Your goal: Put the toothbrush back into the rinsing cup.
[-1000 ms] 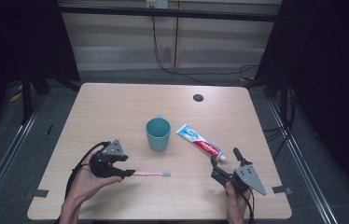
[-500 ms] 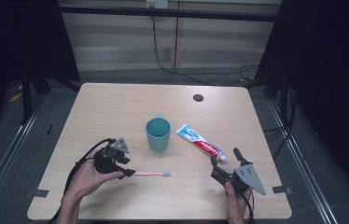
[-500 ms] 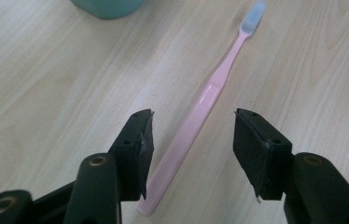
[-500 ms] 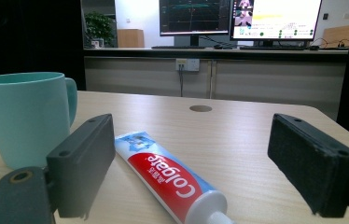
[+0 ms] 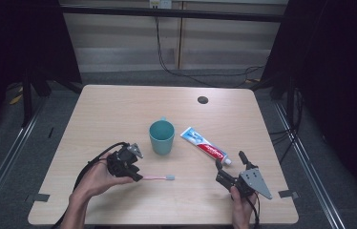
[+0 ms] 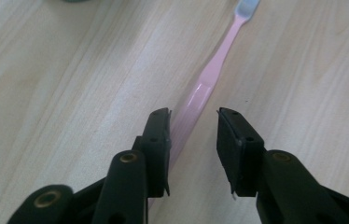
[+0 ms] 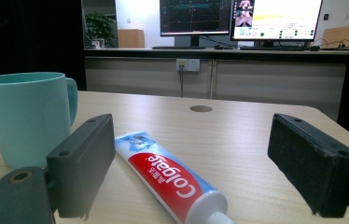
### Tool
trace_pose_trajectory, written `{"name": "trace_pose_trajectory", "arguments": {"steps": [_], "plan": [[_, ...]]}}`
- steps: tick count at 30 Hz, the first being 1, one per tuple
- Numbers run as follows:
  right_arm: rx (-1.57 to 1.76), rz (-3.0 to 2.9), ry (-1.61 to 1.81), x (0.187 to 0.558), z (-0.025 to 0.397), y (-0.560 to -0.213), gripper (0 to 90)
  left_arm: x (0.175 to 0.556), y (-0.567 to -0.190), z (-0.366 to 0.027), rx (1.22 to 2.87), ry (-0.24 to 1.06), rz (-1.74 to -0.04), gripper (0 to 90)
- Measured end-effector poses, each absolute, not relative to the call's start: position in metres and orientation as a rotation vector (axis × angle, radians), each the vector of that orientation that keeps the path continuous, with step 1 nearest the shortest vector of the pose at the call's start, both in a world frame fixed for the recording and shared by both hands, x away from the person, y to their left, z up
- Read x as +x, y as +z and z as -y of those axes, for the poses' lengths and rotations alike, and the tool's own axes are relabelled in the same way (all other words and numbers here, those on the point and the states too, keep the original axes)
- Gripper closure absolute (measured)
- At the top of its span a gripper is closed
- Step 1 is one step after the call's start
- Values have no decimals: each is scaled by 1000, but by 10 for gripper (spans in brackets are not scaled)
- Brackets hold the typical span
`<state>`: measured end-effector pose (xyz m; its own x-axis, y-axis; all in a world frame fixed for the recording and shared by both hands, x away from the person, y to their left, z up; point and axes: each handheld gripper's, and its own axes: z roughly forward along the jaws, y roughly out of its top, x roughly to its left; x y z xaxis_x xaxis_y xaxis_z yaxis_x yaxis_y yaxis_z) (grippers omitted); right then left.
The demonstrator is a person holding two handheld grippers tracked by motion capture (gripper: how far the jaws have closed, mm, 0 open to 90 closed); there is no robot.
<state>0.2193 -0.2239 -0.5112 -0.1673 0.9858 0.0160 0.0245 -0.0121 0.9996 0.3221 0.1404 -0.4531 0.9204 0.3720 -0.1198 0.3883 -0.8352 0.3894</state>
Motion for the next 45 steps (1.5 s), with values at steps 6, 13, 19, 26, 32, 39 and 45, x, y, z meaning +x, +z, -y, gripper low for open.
{"name": "trace_pose_trajectory", "arguments": {"steps": [6, 13, 19, 26, 32, 39, 45], "plan": [[1152, -1344, 1332, 219, 224, -511, 143, 325, -460, -134, 2694, -64, -526, 687], [1151, -1344, 1332, 219, 224, -511, 143, 323, -462, -129, 2724, -36, -476, 713], [1152, -1344, 1332, 219, 224, -511, 143, 321, -462, -125, 2738, -12, -446, 705], [1150, -1344, 1332, 219, 224, -511, 143, 322, -462, -122, 2771, 26, -431, 667], [1152, -1344, 1334, 219, 224, -511, 143, 321, -468, -118, 2801, 32, -407, 677], [1151, -1344, 1334, 219, 224, -511, 143, 322, -467, -117, 2815, -12, -373, 746], [1152, -1344, 1334, 219, 224, -511, 143, 324, -467, -118, 2809, -37, -379, 741]]}}
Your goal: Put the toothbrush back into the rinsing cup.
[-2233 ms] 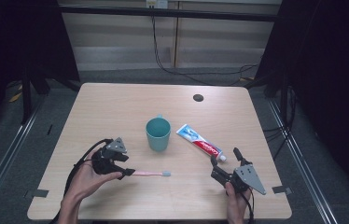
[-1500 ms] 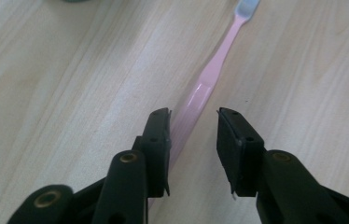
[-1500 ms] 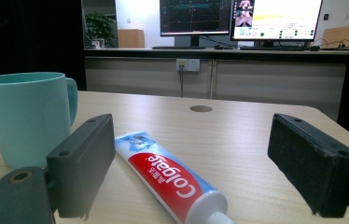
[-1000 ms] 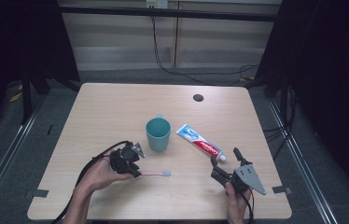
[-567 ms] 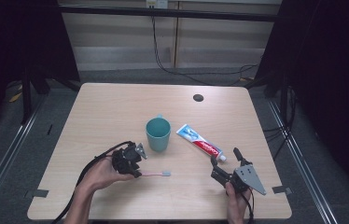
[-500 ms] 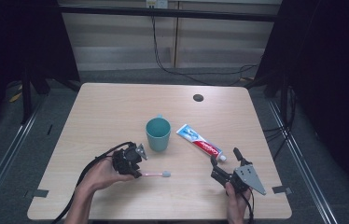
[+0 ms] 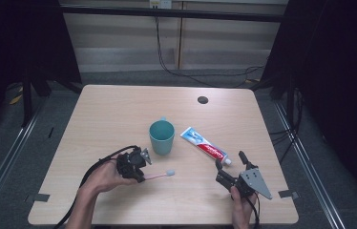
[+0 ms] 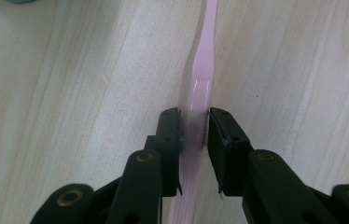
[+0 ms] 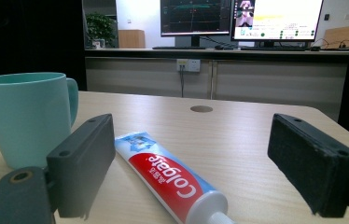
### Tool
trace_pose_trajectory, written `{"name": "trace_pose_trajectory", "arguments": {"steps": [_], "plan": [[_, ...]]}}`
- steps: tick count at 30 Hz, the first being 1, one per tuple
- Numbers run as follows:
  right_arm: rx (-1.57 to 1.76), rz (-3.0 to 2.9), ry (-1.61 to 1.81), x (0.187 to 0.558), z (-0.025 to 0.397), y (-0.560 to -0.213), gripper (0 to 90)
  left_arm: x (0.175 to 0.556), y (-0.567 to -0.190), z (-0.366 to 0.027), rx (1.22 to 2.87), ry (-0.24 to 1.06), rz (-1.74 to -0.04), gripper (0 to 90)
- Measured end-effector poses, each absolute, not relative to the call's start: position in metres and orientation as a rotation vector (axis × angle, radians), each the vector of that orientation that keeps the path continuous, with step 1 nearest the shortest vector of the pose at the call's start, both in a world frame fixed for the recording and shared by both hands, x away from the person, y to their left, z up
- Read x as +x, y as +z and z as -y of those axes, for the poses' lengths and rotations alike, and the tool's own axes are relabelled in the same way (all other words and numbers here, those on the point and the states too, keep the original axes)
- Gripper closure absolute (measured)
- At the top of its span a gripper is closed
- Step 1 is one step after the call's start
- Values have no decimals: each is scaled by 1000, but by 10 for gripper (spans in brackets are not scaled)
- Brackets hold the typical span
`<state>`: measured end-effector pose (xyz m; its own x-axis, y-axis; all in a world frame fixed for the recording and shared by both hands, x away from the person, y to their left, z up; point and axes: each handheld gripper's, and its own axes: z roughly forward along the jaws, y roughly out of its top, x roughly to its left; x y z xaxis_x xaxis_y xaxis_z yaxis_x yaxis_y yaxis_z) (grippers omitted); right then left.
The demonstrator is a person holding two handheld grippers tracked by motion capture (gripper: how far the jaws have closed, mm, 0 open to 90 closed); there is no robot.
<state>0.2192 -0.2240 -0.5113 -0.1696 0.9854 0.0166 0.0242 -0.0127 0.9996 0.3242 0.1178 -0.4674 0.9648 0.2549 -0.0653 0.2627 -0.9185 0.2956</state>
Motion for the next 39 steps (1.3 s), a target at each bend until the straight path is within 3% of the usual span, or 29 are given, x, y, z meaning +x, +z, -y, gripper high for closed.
{"name": "trace_pose_trajectory", "arguments": {"steps": [8, 39], "plan": [[1152, -1343, 1337, 219, 224, -511, 143, 329, -469, -123, 2759, -139, -405, 786], [1152, -1346, 1335, 219, 224, -511, 143, 324, -453, -126, 2685, -111, -389, 789]]}}
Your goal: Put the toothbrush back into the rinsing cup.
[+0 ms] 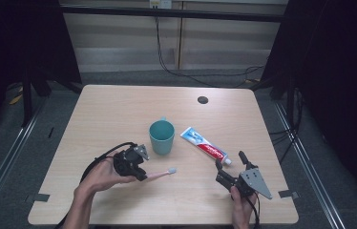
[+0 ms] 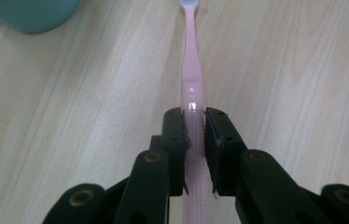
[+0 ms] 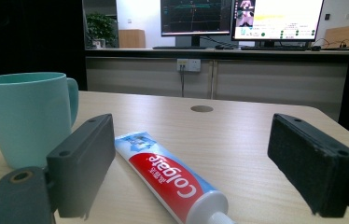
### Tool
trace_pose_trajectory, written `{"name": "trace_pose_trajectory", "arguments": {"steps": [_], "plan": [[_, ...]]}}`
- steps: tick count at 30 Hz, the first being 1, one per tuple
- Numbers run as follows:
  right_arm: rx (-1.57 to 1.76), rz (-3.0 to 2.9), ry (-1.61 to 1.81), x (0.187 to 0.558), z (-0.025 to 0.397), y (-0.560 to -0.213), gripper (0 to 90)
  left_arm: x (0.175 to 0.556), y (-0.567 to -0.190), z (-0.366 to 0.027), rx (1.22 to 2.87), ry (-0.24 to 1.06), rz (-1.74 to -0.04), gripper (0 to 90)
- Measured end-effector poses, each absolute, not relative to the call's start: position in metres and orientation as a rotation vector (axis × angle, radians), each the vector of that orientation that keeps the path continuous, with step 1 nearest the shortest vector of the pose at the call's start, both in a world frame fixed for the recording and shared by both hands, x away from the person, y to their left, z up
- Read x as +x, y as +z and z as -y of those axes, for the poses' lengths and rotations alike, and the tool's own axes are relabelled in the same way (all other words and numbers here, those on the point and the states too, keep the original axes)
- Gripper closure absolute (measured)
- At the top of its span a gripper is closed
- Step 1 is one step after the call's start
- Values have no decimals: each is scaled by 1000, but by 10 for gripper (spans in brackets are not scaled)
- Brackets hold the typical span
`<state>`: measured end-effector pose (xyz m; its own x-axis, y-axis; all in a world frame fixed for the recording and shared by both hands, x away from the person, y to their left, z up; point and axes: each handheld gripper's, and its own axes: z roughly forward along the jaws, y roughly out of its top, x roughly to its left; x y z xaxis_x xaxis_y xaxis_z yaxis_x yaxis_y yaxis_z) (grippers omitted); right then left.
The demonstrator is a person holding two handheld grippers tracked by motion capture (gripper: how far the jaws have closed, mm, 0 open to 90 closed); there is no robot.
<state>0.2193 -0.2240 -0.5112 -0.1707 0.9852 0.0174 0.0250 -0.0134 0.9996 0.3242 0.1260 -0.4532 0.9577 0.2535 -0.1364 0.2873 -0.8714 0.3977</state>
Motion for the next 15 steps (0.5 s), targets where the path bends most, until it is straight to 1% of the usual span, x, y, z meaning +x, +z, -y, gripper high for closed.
{"name": "trace_pose_trajectory", "arguments": {"steps": [6, 15], "plan": [[1149, -1344, 1335, 219, 224, -511, 143, 326, -464, -126, 2722, -124, -403, 789], [1151, -1344, 1336, 219, 224, -511, 143, 326, -469, -126, 2751, -114, -418, 788]]}}
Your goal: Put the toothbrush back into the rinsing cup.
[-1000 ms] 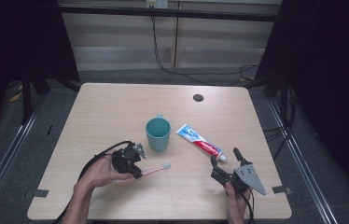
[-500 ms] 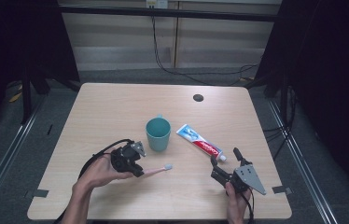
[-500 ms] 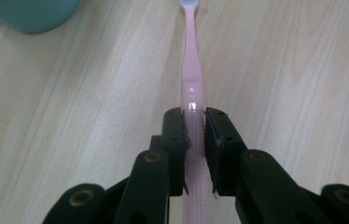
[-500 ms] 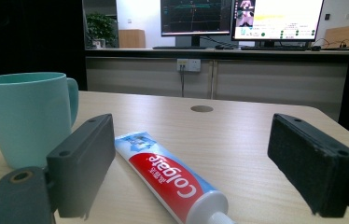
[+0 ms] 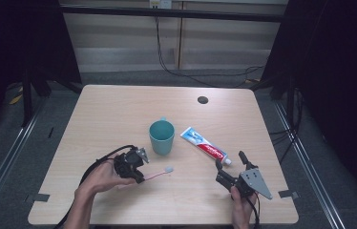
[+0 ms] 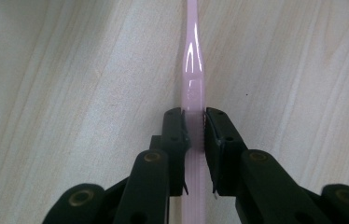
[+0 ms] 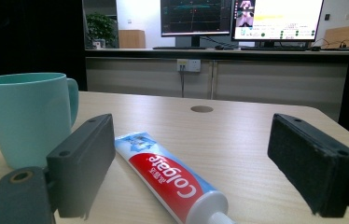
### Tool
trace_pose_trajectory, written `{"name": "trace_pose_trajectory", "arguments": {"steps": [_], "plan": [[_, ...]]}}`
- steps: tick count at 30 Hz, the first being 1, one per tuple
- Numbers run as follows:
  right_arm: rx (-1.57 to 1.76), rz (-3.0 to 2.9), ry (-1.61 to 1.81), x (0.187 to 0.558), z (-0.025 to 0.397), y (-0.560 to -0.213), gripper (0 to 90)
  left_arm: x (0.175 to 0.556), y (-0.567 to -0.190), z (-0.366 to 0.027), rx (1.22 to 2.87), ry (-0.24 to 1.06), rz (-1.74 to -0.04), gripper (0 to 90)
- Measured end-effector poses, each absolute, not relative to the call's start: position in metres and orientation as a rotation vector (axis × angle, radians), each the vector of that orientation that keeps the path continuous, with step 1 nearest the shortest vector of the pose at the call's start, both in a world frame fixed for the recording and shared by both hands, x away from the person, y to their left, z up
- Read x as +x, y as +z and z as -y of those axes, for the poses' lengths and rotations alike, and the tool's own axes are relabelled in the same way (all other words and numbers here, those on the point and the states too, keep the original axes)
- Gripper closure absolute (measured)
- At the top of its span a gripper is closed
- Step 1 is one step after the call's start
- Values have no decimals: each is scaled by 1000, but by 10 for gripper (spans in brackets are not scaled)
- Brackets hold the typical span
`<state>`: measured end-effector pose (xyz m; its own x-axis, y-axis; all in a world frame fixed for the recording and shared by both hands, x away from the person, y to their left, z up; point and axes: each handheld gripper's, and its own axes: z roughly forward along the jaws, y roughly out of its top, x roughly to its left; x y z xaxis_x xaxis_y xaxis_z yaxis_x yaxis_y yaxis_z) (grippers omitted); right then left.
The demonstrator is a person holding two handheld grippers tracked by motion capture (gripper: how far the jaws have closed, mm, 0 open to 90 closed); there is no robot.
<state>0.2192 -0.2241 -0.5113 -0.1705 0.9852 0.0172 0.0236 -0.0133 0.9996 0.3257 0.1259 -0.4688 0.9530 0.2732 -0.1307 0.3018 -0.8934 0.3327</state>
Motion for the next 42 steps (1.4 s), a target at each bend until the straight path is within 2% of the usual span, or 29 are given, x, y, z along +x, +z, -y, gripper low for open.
{"name": "trace_pose_trajectory", "arguments": {"steps": [6, 9, 16, 18, 20, 22, 24, 31, 42], "plan": [[1150, -1345, 1335, 219, 224, -511, 143, 327, -469, -123, 2753, -92, -428, 781], [1149, -1345, 1335, 219, 224, -511, 143, 328, -469, -119, 2753, -84, -425, 702], [1149, -1344, 1337, 219, 224, -511, 143, 325, -469, -109, 2764, -41, -400, 697], [1149, -1344, 1337, 219, 224, -511, 143, 321, -470, -104, 2768, -11, -370, 666], [1150, -1343, 1337, 219, 224, -511, 143, 319, -469, -100, 2779, -2, -337, 682], [1149, -1343, 1338, 219, 224, -511, 143, 318, -468, -98, 2788, -3, -319, 763], [1150, -1339, 1337, 219, 224, -511, 143, 317, -468, -98, 2787, -21, -311, 783], [1150, -1343, 1338, 219, 224, -511, 143, 318, -468, -97, 2787, 0, -318, 789], [1149, -1344, 1337, 219, 224, -511, 143, 318, -453, -113, 2613, -35, -352, 788]]}}
